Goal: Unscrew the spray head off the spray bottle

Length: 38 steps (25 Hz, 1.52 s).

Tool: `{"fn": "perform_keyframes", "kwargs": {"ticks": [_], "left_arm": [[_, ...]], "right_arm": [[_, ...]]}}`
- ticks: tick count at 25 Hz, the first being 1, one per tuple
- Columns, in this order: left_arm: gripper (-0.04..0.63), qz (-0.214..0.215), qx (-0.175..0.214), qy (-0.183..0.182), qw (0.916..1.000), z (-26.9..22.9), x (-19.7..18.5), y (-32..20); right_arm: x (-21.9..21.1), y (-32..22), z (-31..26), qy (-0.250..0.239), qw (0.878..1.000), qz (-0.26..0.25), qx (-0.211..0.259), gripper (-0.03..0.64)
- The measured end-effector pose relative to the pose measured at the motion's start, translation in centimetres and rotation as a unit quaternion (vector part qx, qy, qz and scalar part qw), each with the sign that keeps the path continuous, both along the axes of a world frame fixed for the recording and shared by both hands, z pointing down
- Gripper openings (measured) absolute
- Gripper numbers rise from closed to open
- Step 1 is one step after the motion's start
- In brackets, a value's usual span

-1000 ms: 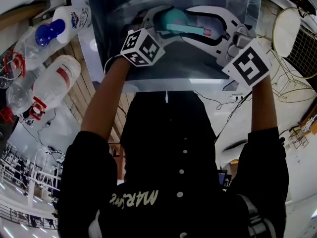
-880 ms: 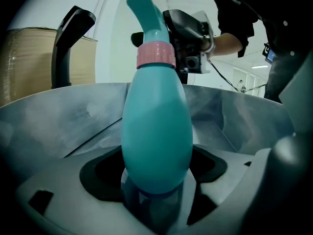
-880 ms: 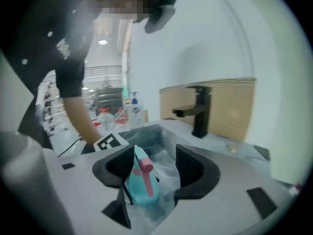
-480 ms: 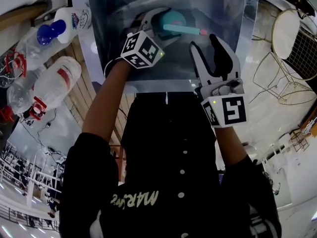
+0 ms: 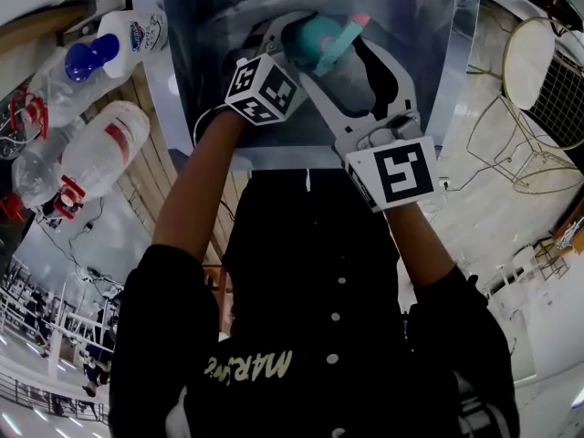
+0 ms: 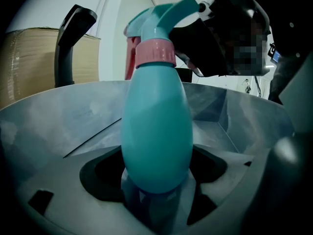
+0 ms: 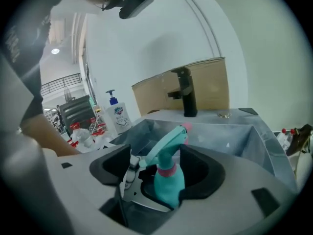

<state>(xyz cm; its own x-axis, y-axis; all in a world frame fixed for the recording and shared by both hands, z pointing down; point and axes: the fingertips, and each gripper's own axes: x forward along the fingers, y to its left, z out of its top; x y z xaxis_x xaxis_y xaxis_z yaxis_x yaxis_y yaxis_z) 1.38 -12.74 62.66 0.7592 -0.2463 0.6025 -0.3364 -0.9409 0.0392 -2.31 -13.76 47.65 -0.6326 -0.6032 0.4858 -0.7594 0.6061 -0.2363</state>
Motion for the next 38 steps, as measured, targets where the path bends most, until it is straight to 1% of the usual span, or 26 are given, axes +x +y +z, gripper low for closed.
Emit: {"fn": "perform_keyframes", "kwargs": {"ticks": [2, 4, 6, 8, 10, 13, 14, 15, 18, 20, 21, 22, 23, 24, 25, 26, 27, 28, 29, 30, 31, 32, 33, 34, 36, 38], "left_arm": [[0.399, -0.002, -0.002, -0.006, 1.0000, 0.4, -0.1, 0.1], [0.399, -0.002, -0.004, -0.008, 1.0000, 0.6, -0.1, 0.2], [0.399, -0.002, -0.003, -0.005, 1.0000, 0.5, 0.0, 0.1], [0.398, -0.002, -0.001, -0.003, 1.0000, 0.3, 0.1, 0.1], [0.399, -0.002, -0.002, 0.000, 1.0000, 0.3, 0.1, 0.0], [0.399, -0.003, -0.002, 0.003, 1.0000, 0.3, 0.1, 0.0], [0.399, -0.001, -0.001, 0.004, 1.0000, 0.3, 0.1, 0.0], [0.399, 0.001, 0.000, 0.006, 1.0000, 0.3, 0.2, 0.0], [0.399, 0.012, 0.001, 0.014, 0.9998, 0.2, 0.4, 0.1], [0.399, 0.017, -0.001, 0.018, 0.9997, 0.1, 0.4, 0.2], [0.399, 0.018, -0.001, 0.019, 0.9997, 0.1, 0.4, 0.2], [0.399, 0.019, -0.001, 0.019, 0.9996, 0.0, 0.5, 0.3], [0.398, 0.019, 0.000, 0.019, 0.9996, 0.0, 0.5, 0.2], [0.399, 0.019, 0.002, 0.017, 0.9997, -0.1, 0.5, 0.1], [0.399, 0.019, 0.003, 0.016, 0.9997, -0.2, 0.5, 0.1], [0.399, 0.018, 0.004, 0.014, 0.9997, -0.2, 0.5, 0.1], [0.399, 0.018, 0.004, 0.014, 0.9997, -0.2, 0.5, 0.2], [0.399, 0.018, 0.004, 0.013, 0.9997, -0.2, 0.5, 0.2], [0.399, 0.018, 0.004, 0.014, 0.9997, -0.2, 0.5, 0.2], [0.399, 0.019, 0.004, 0.014, 0.9997, -0.1, 0.5, 0.2], [0.399, 0.019, 0.005, 0.014, 0.9997, -0.1, 0.4, 0.2], [0.399, 0.018, 0.005, 0.015, 0.9997, -0.1, 0.4, 0.2], [0.399, 0.018, 0.005, 0.015, 0.9997, -0.1, 0.4, 0.2], [0.399, 0.017, 0.004, 0.016, 0.9997, -0.1, 0.5, 0.2], [0.399, 0.015, 0.003, 0.017, 0.9997, -0.1, 0.5, 0.2], [0.399, 0.014, 0.004, 0.016, 0.9998, 0.0, 0.5, 0.2]], "right_arm": [[-1.4, -0.5, -0.1, -0.004, 0.999, -0.031, 0.022, 0.347], [-2.1, -0.8, 0.6, 0.016, 0.998, -0.054, 0.037, 0.340], [-1.9, -1.4, 1.4, 0.042, 0.996, -0.055, 0.059, 0.282], [-1.4, -2.1, 1.5, 0.057, 0.993, -0.050, 0.088, 0.150], [-1.3, -2.3, 1.5, 0.059, 0.990, -0.070, 0.105, 0.135], [-2.0, -1.9, 1.3, 0.042, 0.980, -0.155, 0.118, 0.132], [-2.1, -1.5, 1.2, 0.033, 0.972, -0.197, 0.121, 0.130], [-2.3, -1.1, 1.2, 0.027, 0.961, -0.247, 0.124, 0.129], [-2.1, 0.3, 1.2, 0.010, 0.909, -0.396, 0.127, 0.126], [-1.9, 0.9, 1.5, 0.007, 0.882, -0.458, 0.111, 0.127], [-1.8, 1.1, 1.6, 0.015, 0.873, -0.477, 0.102, 0.127], [-1.7, 1.2, 1.6, 0.023, 0.868, -0.487, 0.096, 0.129], [-1.7, 1.1, 1.6, 0.030, 0.868, -0.486, 0.092, 0.130], [-1.5, 0.9, 1.5, 0.035, 0.874, -0.477, 0.089, 0.139], [-1.2, 0.7, 1.5, 0.041, 0.883, -0.459, 0.086, 0.187], [-0.7, 0.3, 1.2, 0.043, 0.897, -0.432, 0.086, 0.245], [-0.1, -0.2, 0.6, 0.036, 0.916, -0.389, 0.090, 0.279], [0.4, -0.9, -0.5, 0.014, 0.941, -0.323, 0.096, 0.287], [1.0, -1.7, -1.8, -0.014, 0.966, -0.239, 0.102, 0.287], [1.7, -2.1, -2.8, -0.033, 0.982, -0.156, 0.102, 0.287], [2.4, -1.9, -3.4, -0.040, 0.991, -0.087, 0.097, 0.285], [3.0, -1.3, -3.6, -0.038, 0.995, -0.037, 0.089, 0.270], [3.2, -0.3, -3.4, -0.032, 0.996, -0.008, 0.078, 0.260], [3.0, 0.9, -2.9, -0.023, 0.997, 0.003, 0.067, 0.251], [2.0, 3.2, -1.3, -0.004, 0.999, -0.012, 0.040, 0.244], [1.1, 4.0, 0.2, 0.002, 1.000, -0.027, 0.015, 0.253]]}}
